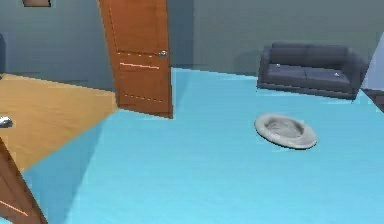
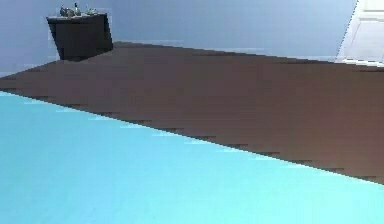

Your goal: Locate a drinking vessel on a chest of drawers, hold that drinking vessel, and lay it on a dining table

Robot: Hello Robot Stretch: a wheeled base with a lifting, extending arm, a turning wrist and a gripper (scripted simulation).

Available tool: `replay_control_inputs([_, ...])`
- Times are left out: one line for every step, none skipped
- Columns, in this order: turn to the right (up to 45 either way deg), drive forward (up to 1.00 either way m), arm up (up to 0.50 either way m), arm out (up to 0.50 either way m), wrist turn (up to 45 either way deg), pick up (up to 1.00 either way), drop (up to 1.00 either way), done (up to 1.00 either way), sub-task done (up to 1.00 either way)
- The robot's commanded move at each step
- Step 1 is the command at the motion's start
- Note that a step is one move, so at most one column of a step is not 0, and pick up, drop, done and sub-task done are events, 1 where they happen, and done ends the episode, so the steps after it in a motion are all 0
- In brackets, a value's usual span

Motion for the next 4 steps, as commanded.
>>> replay_control_inputs([0.0,1.0,0.0,0.0,0.0,0.0,0.0,0.0,0.0])
replay_control_inputs([3.0,0.0,0.0,0.0,0.0,0.0,0.0,0.0,0.0])
replay_control_inputs([6.0,0.0,0.0,0.0,0.0,0.0,0.0,0.0,0.0])
replay_control_inputs([0.0,1.0,0.0,0.0,0.0,0.0,0.0,0.0,0.0])
